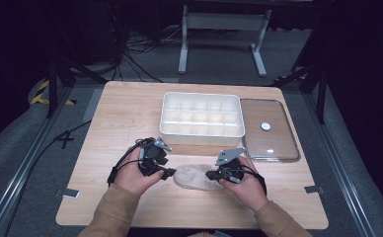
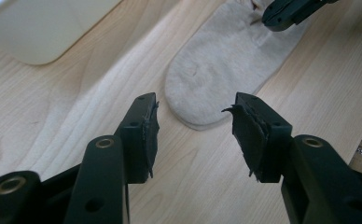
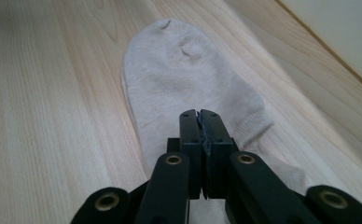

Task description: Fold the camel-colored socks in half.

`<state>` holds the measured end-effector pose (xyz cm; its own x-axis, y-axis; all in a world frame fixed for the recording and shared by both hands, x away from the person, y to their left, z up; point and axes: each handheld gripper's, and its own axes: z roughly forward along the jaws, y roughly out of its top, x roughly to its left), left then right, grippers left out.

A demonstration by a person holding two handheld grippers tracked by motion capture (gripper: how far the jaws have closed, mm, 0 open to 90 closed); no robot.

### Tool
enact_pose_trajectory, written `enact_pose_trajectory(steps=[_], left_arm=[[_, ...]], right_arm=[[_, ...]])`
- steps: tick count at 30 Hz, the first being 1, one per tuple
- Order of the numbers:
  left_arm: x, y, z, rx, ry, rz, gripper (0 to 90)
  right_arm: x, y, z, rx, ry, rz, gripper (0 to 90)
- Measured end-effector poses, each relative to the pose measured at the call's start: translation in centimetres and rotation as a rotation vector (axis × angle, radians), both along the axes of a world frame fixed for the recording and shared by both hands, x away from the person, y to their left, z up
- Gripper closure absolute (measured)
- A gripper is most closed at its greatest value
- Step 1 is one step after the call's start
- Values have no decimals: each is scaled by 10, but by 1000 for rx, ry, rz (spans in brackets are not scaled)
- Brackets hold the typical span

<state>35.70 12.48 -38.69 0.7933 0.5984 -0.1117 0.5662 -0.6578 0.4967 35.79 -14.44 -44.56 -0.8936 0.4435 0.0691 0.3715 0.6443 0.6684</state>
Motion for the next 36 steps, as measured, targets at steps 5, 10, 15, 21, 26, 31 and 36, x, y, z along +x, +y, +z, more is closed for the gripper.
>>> enact_pose_trajectory(steps=[5,10,15,21,26,31,36], left_arm=[[1,-4,-5,13,12,-5,507],[2,-7,-12,10,25,-5,512],[8,-16,-33,35,83,37,556],[10,-20,-43,52,84,90,577],[11,-24,-52,51,102,94,574],[8,-32,-56,99,98,79,582],[6,-39,-59,134,107,58,611]], right_arm=[[0,10,-14,-29,4,69,894],[1,10,-19,-44,22,135,899],[0,9,-18,-49,45,197,900],[0,8,-18,-48,38,219,899],[1,8,-19,-42,40,222,899],[1,8,-18,-56,27,226,899],[0,8,-18,-71,8,222,899]])
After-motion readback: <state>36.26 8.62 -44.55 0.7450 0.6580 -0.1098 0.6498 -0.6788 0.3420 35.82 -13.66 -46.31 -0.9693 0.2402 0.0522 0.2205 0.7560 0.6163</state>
